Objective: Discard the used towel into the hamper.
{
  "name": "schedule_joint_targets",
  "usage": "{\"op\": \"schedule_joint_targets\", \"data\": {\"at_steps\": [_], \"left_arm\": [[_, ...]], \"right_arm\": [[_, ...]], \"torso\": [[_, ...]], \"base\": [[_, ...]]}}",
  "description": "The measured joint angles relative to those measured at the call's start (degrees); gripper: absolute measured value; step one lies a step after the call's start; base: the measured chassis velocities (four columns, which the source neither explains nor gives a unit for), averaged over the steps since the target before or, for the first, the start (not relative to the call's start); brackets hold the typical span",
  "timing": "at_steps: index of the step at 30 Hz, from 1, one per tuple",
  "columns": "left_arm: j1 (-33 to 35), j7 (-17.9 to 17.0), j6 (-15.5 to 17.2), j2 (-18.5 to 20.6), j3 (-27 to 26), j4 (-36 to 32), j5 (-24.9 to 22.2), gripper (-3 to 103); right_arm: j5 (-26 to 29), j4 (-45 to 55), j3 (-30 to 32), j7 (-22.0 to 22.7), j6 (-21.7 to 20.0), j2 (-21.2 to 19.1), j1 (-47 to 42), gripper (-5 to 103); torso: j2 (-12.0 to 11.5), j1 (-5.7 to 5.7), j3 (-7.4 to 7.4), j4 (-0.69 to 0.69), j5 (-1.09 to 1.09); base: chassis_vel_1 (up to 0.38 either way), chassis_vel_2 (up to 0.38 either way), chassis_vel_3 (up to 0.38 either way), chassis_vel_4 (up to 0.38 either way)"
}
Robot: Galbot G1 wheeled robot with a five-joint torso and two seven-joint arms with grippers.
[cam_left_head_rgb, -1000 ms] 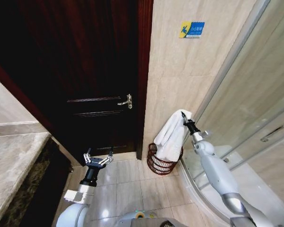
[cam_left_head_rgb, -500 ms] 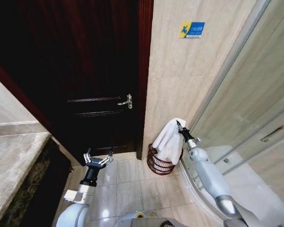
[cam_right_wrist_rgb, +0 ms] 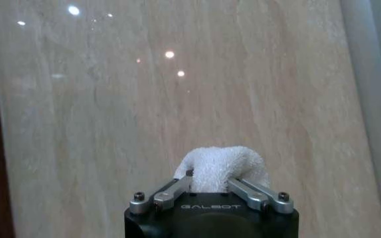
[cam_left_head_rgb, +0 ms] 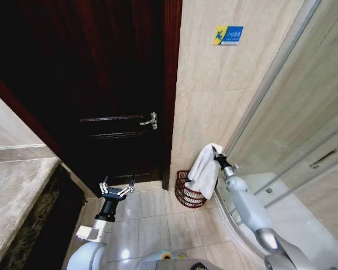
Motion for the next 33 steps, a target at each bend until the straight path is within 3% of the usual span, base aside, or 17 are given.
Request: {"op": "schedule_joint_targets", "data": {"at_steps": [9,21,33], "left_arm": [[0.00,0.00,0.00,0.00,0.00,0.00,0.00,100],[0.00,0.00,0.00,0.00,0.00,0.00,0.00,100],[0.00,0.00,0.00,0.00,0.00,0.00,0.00,100]], "right_arm": [[-0.16,-2.34,-0.81,0.30,-0.05,0.91,1.88,5],[-1.39,-5.52,2.12,-2.32,1.19,4.20,-5.14,5],[0.81,-7.78,2.10,-2.41,-6.37,6.39,-7.26,5]], "torso": [[0.00,0.00,0.00,0.00,0.00],[0.00,0.00,0.00,-0.02,0.02],[0.00,0.00,0.00,-0.01,0.00]], "base": [[0.000,0.000,0.000,0.000],[0.000,0.000,0.000,0.000],[0.000,0.000,0.000,0.000]]}}
